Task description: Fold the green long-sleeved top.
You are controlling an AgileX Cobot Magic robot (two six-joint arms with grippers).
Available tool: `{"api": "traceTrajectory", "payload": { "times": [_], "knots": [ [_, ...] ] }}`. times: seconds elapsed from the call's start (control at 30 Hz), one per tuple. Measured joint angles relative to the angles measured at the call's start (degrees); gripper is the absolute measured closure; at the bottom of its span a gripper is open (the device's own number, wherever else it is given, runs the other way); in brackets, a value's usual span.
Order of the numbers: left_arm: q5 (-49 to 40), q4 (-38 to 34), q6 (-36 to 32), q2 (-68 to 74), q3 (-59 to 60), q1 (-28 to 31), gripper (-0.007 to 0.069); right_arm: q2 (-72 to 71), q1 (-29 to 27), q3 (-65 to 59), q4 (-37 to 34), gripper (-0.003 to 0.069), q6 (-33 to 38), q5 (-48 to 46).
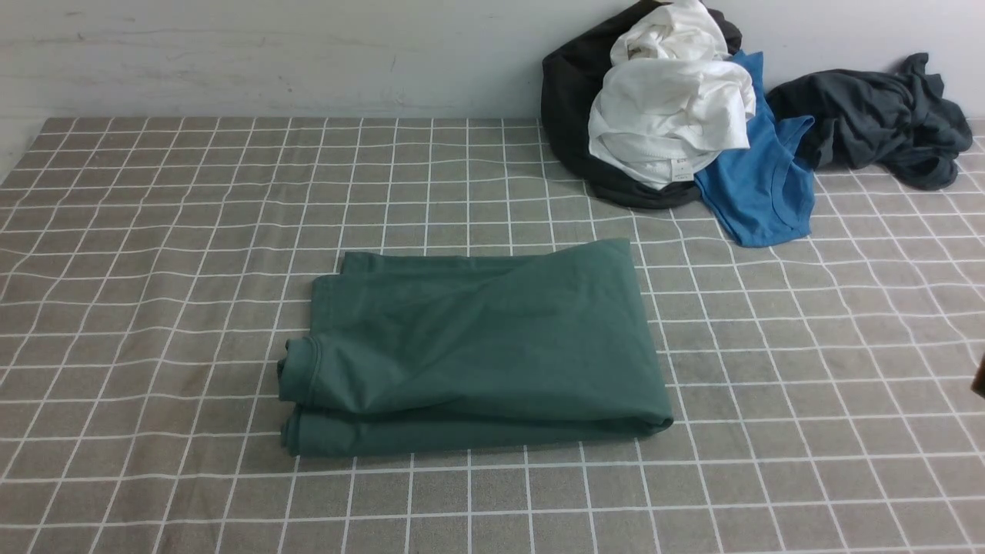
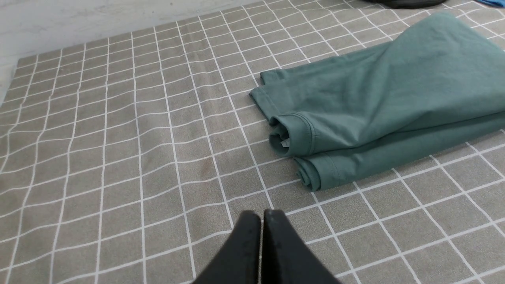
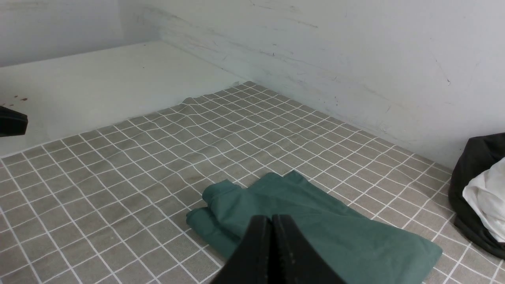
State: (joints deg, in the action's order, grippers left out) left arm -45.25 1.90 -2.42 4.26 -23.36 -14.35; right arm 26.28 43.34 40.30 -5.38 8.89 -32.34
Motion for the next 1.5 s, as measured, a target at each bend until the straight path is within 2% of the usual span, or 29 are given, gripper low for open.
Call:
{"api": "traceTrajectory", "payload": {
  "times": [0.07,0.17,0.23,0.33,0.37,0.4,0.43,0.47,0.53,0.57,0.67,0.73,0.9,1.07,1.5],
  "knots": [
    [0.0,0.0,0.0,0.0,0.0,0.0,0.0631,0.0,0.0,-1.3,0.0,0.0673,-0.1,1.3],
    [0.0,0.0,0.0,0.0,0.0,0.0,0.0631,-0.8,-1.1,-6.3,0.0,0.0673,-1.0,7.9],
    [0.0,0.0,0.0,0.0,0.0,0.0,0.0631,-3.3,-5.1,-12.9,0.0,0.0673,-3.2,15.0],
    [0.0,0.0,0.0,0.0,0.0,0.0,0.0631,-8.4,-14.2,-22.6,-0.3,0.0673,-7.1,21.3],
    [0.0,0.0,0.0,0.0,0.0,0.0,0.0631,-8.4,-14.8,-22.6,-0.3,0.0673,-7.4,21.5],
    [0.0,0.0,0.0,0.0,0.0,0.0,0.0631,-11.1,-20.5,-26.8,-0.2,0.0673,-9.7,22.2],
    [0.0,0.0,0.0,0.0,0.0,0.0,0.0631,-11.8,-21.2,-27.8,-0.1,0.0673,-10.0,22.2],
    [0.0,0.0,0.0,0.0,0.0,0.0,0.0631,-14.7,-27.5,-31.1,1.1,0.0673,-12.4,22.1],
    [0.0,0.0,0.0,0.0,0.0,0.0,0.0631,-16.9,-31.3,-34.0,2.6,0.0673,-14.6,21.6],
    [0.0,0.0,0.0,0.0,0.0,0.0,0.0631,-19.7,-35.3,-36.4,4.6,0.0673,-16.6,20.5],
    [0.0,0.0,0.0,0.0,0.0,0.0,0.0631,-25.6,-42.1,-40.6,8.4,0.0673,-20.3,17.4],
    [0.0,0.0,0.0,0.0,0.0,0.0,0.0631,-26.5,-44.3,-41.7,9.4,0.0673,-21.7,15.5],
    [0.1,0.0,0.0,-0.1,0.0,0.0,0.0631,-26.8,-45.3,-41.8,9.4,0.0673,-21.2,12.6],
    [0.1,0.0,0.0,-0.1,0.0,0.0,0.0631,-26.8,-45.3,-41.8,9.4,0.0673,-17.4,12.4],
    [0.1,-0.1,0.0,-0.1,0.0,0.0,0.0631,-26.8,-45.3,-41.8,9.4,0.0673,-16.9,12.3]
  ]
}}
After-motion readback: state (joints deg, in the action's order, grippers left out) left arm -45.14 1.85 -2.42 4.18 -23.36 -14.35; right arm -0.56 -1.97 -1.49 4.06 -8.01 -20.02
